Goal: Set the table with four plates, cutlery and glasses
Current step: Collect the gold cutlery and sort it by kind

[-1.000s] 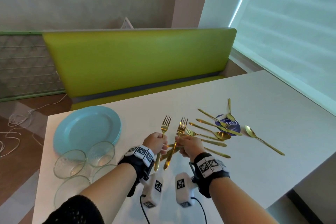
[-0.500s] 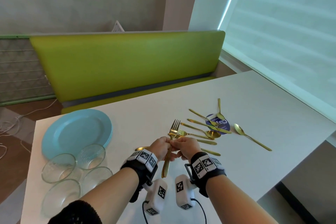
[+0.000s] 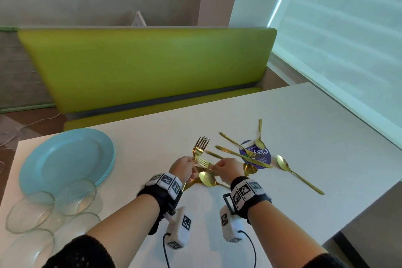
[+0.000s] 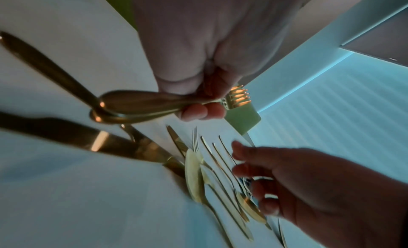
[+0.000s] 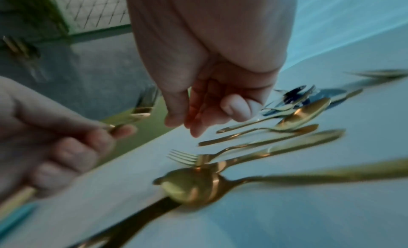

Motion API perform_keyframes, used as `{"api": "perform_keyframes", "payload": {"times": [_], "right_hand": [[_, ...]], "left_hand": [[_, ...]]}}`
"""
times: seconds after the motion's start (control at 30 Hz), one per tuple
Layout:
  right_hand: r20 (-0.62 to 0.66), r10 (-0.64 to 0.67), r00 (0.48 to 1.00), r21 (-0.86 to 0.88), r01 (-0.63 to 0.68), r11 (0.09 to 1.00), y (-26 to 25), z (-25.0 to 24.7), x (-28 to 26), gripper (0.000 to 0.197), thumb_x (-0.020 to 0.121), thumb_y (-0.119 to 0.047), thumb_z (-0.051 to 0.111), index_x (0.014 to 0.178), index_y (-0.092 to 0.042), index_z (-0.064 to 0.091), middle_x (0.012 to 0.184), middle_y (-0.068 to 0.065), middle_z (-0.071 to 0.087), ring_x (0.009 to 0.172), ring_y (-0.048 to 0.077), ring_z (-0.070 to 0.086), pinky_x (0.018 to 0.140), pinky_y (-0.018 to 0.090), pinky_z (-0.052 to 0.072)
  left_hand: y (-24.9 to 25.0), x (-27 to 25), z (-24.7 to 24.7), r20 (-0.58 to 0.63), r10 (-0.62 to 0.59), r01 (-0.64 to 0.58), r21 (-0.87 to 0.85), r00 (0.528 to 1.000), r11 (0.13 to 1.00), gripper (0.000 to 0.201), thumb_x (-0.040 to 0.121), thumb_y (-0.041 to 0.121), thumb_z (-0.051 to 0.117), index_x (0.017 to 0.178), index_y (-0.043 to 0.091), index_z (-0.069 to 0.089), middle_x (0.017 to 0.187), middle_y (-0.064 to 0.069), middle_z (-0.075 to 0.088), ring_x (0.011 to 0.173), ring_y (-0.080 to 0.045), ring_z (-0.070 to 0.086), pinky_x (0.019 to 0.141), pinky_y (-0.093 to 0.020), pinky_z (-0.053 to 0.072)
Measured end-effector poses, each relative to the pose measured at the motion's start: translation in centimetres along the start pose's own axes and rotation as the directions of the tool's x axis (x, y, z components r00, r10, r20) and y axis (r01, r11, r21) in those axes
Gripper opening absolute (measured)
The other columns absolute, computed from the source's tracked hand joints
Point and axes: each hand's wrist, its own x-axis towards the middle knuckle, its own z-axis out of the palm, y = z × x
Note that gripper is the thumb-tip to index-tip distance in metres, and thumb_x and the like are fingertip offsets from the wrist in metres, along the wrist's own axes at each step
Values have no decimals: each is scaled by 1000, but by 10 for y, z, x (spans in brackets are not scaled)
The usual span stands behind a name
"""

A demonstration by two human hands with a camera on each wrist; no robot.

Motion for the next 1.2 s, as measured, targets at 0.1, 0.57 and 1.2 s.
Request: {"api": "perform_keyframes", "payload": {"times": [0.1, 0.57, 1.2], "right_hand": [[-69, 20, 997, -123, -28, 992, 13, -10, 20, 13, 88, -23, 62, 97, -15, 67, 105, 3, 67, 97, 19, 61, 73, 23, 43], [69, -90, 994, -570, 113, 814, 21, 10, 62, 26, 93, -15, 49, 114, -16, 66, 115, 4, 66, 106, 20, 63, 89, 30, 54], [131, -64, 989, 459, -4, 889, -47, 9, 71, 14, 87, -13, 63, 74, -17, 59, 64, -1, 59, 47, 11, 49, 45, 20, 39]], "left_hand": [[7, 11, -7, -34, 11, -11, 15, 999, 1000, 23, 100, 11, 30, 95, 6, 52, 64, -3, 47, 52, -14, 40, 47, -22, 30], [7, 40, -17, -137, -53, 52, -8, 989, 999, 24, 100, 13, 28, 92, 7, 50, 68, -3, 48, 54, -13, 43, 49, -21, 34], [17, 53, -20, -100, -93, 81, -120, 991, 989, 17, 100, 12, 31, 97, 4, 47, 75, -6, 53, 58, -16, 51, 52, -24, 40]]}}
